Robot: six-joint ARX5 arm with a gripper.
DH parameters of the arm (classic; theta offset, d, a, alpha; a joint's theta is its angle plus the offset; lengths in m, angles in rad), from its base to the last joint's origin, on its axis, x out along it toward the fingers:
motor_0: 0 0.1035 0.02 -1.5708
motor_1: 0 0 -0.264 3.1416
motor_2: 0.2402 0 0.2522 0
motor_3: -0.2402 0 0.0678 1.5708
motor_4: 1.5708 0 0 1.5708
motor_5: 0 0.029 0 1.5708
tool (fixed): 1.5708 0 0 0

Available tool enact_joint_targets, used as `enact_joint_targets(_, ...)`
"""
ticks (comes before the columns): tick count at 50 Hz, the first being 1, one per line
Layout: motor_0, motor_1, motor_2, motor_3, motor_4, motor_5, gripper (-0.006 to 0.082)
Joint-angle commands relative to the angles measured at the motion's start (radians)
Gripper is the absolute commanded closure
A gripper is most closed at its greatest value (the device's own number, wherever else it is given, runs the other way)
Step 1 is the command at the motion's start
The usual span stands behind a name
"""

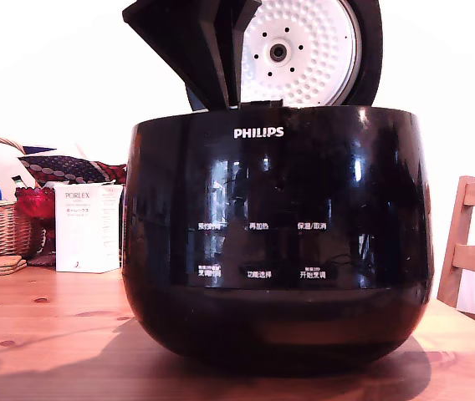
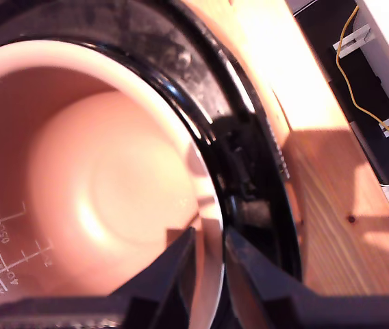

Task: Place the pot you are holding inside the rice cooker

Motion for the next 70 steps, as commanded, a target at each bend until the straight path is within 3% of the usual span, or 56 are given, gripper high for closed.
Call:
enact_joint_targets(1, -0.004, -0.003, 0.010, 0.002, 0.004, 0.004, 0.0650)
enact_joint_targets(18, -0.004, -0.007, 0.087, -0.061, -0.043, -0.035, 0.0658)
enact_joint_targets(24, -0.003, -0.007, 0.144, -0.124, -0.058, -0.064, 0.0756)
enact_joint_targets(25, -0.003, -0.007, 0.150, -0.133, -0.059, -0.112, 0.0774)
enact_joint_targets(28, 0.002, -0.007, 0.168, -0.154, -0.059, -0.123, 0.0791)
enact_joint_targets(29, 0.006, -0.007, 0.172, -0.161, -0.059, -0.218, 0.0791)
enact_joint_targets(31, 0.016, -0.007, 0.176, -0.165, -0.063, -0.218, 0.0791)
enact_joint_targets(32, 0.022, -0.007, 0.176, -0.165, -0.067, -0.338, 0.0791)
enact_joint_targets(35, 0.044, -0.007, 0.176, -0.166, -0.072, -0.348, 0.0791)
enact_joint_targets(36, 0.053, -0.007, 0.176, -0.164, -0.072, -0.453, 0.0791)
enact_joint_targets(38, 0.073, -0.007, 0.176, -0.157, -0.072, -0.453, 0.0791)
enact_joint_targets(39, 0.084, -0.007, 0.176, -0.152, -0.073, -0.530, 0.0791)
enact_joint_targets(41, 0.106, -0.007, 0.176, -0.137, -0.074, -0.533, 0.0791)
enact_joint_targets(42, 0.119, -0.008, 0.176, -0.129, -0.086, -0.601, 0.0790)
enact_joint_targets(48, 0.207, -0.021, 0.176, -0.073, -0.105, -0.682, 0.0790)
enact_joint_targets(49, 0.222, -0.025, 0.176, -0.062, -0.108, -0.735, 0.0791)
enact_joint_targets(70, 0.466, -0.121, 0.175, 0.223, -0.023, -0.840, 0.0791)
